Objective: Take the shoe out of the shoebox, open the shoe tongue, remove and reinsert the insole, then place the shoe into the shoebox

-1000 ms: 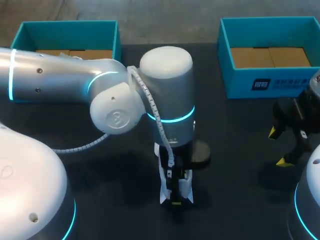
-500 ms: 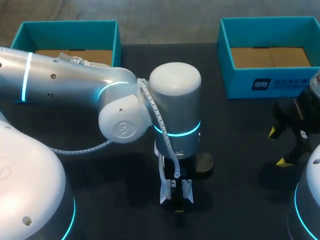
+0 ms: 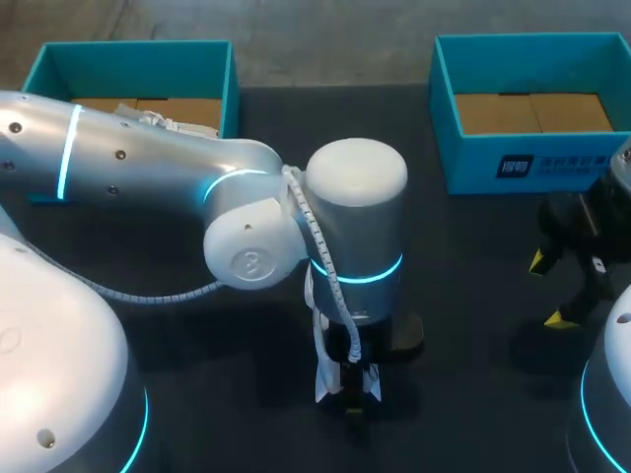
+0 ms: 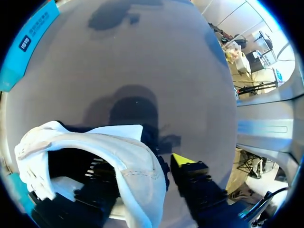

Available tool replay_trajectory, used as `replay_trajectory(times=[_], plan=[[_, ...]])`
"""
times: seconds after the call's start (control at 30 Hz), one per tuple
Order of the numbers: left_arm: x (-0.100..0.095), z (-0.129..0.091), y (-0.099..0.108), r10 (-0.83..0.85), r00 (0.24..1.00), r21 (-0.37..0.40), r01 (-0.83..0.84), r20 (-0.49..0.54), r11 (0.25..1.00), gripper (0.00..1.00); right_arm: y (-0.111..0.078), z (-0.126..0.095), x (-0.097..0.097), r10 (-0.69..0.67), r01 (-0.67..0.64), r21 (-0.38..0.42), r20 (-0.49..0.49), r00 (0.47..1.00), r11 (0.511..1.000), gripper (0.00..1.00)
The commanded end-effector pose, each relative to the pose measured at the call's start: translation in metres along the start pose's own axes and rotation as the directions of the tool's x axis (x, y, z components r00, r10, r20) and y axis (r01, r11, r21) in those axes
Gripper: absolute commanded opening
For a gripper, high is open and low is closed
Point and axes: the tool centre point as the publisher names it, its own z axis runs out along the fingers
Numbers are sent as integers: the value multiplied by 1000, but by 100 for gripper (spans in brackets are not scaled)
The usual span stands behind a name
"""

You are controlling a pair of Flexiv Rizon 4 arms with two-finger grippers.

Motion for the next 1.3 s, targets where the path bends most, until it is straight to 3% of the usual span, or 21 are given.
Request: replay_trajectory(times=[0.03,0.07,0.27,0.43,0.97,1.3], plan=[[0,5,2,-6,1000,0,6,-1,1000,18,0,1,1,1,-1,2,3,1000,1000,100],[0,6,2,-9,1000,-3,9,-1,1000,1,0,1,1,1,-1,2,3,1000,1000,100],[-2,5,6,-20,1000,-4,20,1,1000,0,0,1,1,1,-1,2,3,1000,1000,100],[-6,-8,12,32,999,-14,-32,5,999,0,0,1,1,1,-1,2,3,1000,1000,100],[-49,-93,57,-3,1000,-29,4,10,1000,0,0,1,1,1,-1,2,3,1000,1000,100],[-76,-163,75,-15,1000,-23,16,14,1000,0,0,1,1,1,-1,2,3,1000,1000,100]])
